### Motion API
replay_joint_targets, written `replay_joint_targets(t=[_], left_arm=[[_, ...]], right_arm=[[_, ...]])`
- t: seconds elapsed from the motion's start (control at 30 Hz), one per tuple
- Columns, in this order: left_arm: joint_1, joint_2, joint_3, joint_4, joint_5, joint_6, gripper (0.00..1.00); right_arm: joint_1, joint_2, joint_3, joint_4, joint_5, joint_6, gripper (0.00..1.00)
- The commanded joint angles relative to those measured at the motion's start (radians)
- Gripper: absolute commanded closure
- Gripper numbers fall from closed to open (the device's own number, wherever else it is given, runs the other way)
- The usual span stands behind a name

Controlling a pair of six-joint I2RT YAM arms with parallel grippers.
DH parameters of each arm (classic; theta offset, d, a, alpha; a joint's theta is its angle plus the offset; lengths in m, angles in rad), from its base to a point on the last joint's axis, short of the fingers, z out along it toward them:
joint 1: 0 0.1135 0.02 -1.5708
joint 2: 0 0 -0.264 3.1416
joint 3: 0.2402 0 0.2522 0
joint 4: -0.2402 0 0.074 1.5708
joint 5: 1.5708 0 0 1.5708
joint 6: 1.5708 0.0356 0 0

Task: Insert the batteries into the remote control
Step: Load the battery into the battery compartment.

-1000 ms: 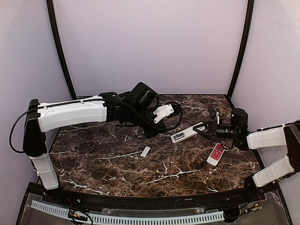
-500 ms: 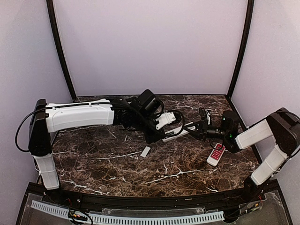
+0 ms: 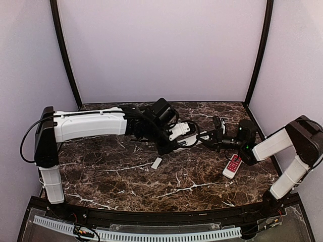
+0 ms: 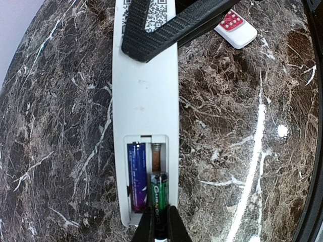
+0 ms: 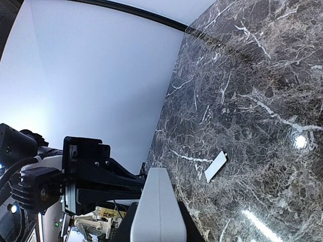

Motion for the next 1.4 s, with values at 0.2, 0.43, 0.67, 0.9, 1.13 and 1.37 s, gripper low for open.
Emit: replay_joint_targets(t=[0.2,0.43,0.67,0.9,1.13,1.37], left_arm=[[-0.006,0.048,0.054,-0.071,-0.066,-0.004,1.00],[-0.008,0.070,0.074,-0.094,-0.047,0.005,0.97],[-0.014,0.076,0.081,-0.102,-0.035,0.008,0.78],[-0.014,0.071,0.098,-0.112,-0.024,0.001,0.72],[-0.011,-0.029,0.064,-0.064,0.082,0.001,0.55],[0.024,-0.105,-0.003,0.013,0.173,-0.038,0.50]], right_arm=[[0.025,-0.013,0.003,0.016,0.011,-0.004,1.00],[0.027,-0.009,0.004,0.016,0.020,-0.001,1.00],[0.030,0.005,0.000,0.038,0.018,0.012,1.00],[0.030,0.018,-0.014,0.064,0.015,0.027,1.00],[0.030,0.036,-0.019,0.087,0.010,0.032,1.00],[0.029,0.028,-0.015,0.089,0.006,0.039,1.00]])
